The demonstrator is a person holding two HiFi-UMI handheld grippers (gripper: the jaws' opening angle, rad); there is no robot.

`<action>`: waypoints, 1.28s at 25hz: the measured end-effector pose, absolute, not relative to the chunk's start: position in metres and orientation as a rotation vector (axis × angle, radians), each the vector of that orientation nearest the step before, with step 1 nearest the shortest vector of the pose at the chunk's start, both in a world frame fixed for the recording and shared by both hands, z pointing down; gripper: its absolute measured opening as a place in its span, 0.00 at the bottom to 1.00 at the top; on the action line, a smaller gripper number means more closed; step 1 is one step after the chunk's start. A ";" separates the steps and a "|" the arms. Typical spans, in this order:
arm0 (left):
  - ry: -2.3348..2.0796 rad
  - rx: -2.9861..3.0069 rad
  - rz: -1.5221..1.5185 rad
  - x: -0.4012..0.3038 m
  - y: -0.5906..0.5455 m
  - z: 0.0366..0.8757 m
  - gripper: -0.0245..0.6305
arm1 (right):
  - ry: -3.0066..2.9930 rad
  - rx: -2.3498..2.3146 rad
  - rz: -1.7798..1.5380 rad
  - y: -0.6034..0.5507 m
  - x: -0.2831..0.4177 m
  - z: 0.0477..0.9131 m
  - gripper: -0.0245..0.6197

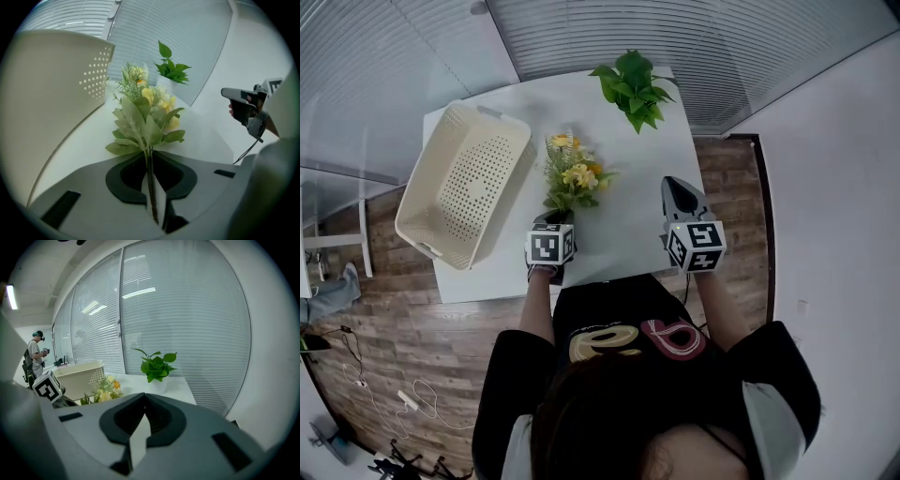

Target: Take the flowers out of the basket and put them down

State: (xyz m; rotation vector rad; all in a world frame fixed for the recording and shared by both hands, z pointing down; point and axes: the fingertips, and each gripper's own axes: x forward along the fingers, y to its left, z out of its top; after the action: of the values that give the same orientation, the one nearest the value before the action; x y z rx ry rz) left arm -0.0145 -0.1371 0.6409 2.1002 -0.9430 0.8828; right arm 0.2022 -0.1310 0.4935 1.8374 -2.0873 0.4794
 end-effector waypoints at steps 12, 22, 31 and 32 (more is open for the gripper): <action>-0.932 2.193 0.914 -0.009 -0.133 0.638 0.31 | -2.093 1.856 0.504 -0.122 0.198 0.495 0.05; -1.037 2.258 0.763 -0.024 -0.141 0.599 0.40 | -2.106 1.856 0.544 -0.123 0.192 0.499 0.05; -1.192 2.336 0.476 -0.042 -0.151 0.531 0.40 | -2.137 1.842 0.525 -0.135 0.182 0.497 0.05; -1.203 2.345 0.453 -0.045 -0.152 0.524 0.39 | -2.153 1.846 0.538 -0.137 0.180 0.496 0.05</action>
State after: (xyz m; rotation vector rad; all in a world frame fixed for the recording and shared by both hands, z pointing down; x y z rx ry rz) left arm -0.0447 -0.1524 0.5241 2.3453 -1.2025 0.4530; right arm 0.1802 -0.1365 0.4957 1.8465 -2.1529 0.5376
